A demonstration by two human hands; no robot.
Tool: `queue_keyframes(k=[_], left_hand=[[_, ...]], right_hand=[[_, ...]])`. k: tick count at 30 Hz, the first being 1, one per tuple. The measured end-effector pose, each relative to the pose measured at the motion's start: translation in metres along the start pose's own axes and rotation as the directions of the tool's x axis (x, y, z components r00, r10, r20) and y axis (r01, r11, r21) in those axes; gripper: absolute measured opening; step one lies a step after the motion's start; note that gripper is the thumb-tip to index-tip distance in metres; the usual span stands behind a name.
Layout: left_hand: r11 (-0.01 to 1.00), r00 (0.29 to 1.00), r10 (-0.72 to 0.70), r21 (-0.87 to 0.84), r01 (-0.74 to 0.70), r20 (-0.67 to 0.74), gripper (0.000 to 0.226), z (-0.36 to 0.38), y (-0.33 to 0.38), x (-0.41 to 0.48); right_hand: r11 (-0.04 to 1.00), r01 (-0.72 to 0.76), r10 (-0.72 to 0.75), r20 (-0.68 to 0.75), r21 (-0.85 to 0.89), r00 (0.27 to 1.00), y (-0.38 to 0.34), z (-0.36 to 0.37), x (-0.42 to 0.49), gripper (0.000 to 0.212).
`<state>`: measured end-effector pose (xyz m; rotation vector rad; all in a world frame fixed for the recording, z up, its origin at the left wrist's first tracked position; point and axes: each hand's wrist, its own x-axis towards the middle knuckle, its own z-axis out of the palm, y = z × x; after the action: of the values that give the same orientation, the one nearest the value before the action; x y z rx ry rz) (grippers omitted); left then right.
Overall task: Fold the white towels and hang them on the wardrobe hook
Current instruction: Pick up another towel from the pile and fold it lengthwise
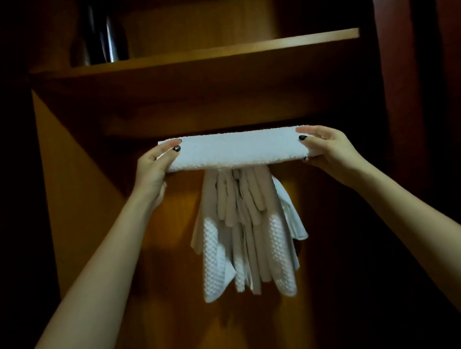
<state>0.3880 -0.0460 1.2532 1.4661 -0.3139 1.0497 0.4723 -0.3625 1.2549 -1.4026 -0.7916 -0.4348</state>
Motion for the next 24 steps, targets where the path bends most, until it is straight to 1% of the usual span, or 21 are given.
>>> queue_keyframes(k=[3, 6, 8, 10, 13, 14, 17, 19, 21, 22, 24], left_hand=[[0.998, 0.999, 0.041, -0.052, -0.040, 0.015, 0.018, -0.001, -0.010, 0.042], [0.995, 0.992, 0.099, -0.027, -0.097, 0.081, 0.021, 0.001, -0.022, 0.083], [0.994, 0.989, 0.112, -0.019, -0.111, 0.099, 0.022, 0.004, -0.033, 0.104], [0.993, 0.991, 0.115, -0.012, -0.115, 0.074, 0.022, 0.007, -0.047, 0.117], [0.993, 0.990, 0.116, -0.040, -0.113, 0.081, 0.021, 0.008, -0.069, 0.125], [0.992, 0.989, 0.122, -0.026, -0.120, 0.088, 0.022, 0.007, -0.076, 0.127], [0.971, 0.981, 0.184, 0.146, -0.191, 0.061, 0.027, 0.005, -0.093, 0.132], [0.960, 0.975, 0.223, 0.169, -0.222, 0.011, 0.029, 0.010, -0.102, 0.134], [0.936, 0.960, 0.276, 0.243, -0.256, -0.055, 0.029, 0.014, -0.110, 0.135], [0.919, 0.952, 0.297, 0.291, -0.266, -0.067, 0.029, 0.015, -0.113, 0.135], [0.900, 0.940, 0.337, 0.311, -0.306, -0.052, 0.029, 0.015, -0.117, 0.135]], right_hand=[[0.998, 0.042, -0.040, -0.032, 0.044, 0.999, 0.002, 0.013, 0.040, 0.024], [0.995, 0.053, -0.048, -0.064, 0.088, 0.997, 0.004, 0.017, 0.078, 0.023], [0.986, 0.024, -0.014, -0.062, 0.163, 0.998, 0.008, 0.019, 0.098, 0.018], [0.970, -0.023, 0.037, -0.053, 0.242, 0.998, 0.017, 0.021, 0.114, 0.011], [0.954, -0.060, 0.071, -0.027, 0.293, 0.997, 0.035, 0.024, 0.132, 0.011], [0.952, -0.060, 0.069, -0.018, 0.299, 0.997, 0.042, 0.024, 0.137, 0.012], [0.955, -0.061, 0.068, -0.015, 0.290, 0.998, 0.064, 0.025, 0.148, 0.010], [0.952, -0.065, 0.081, -0.040, 0.298, 0.996, 0.078, 0.027, 0.156, 0.012], [0.952, -0.075, 0.103, -0.081, 0.297, 0.991, 0.090, 0.029, 0.161, 0.016], [0.953, -0.085, 0.118, -0.096, 0.290, 0.988, 0.096, 0.030, 0.162, 0.018], [0.955, -0.108, 0.140, -0.098, 0.278, 0.985, 0.106, 0.032, 0.164, 0.022]])
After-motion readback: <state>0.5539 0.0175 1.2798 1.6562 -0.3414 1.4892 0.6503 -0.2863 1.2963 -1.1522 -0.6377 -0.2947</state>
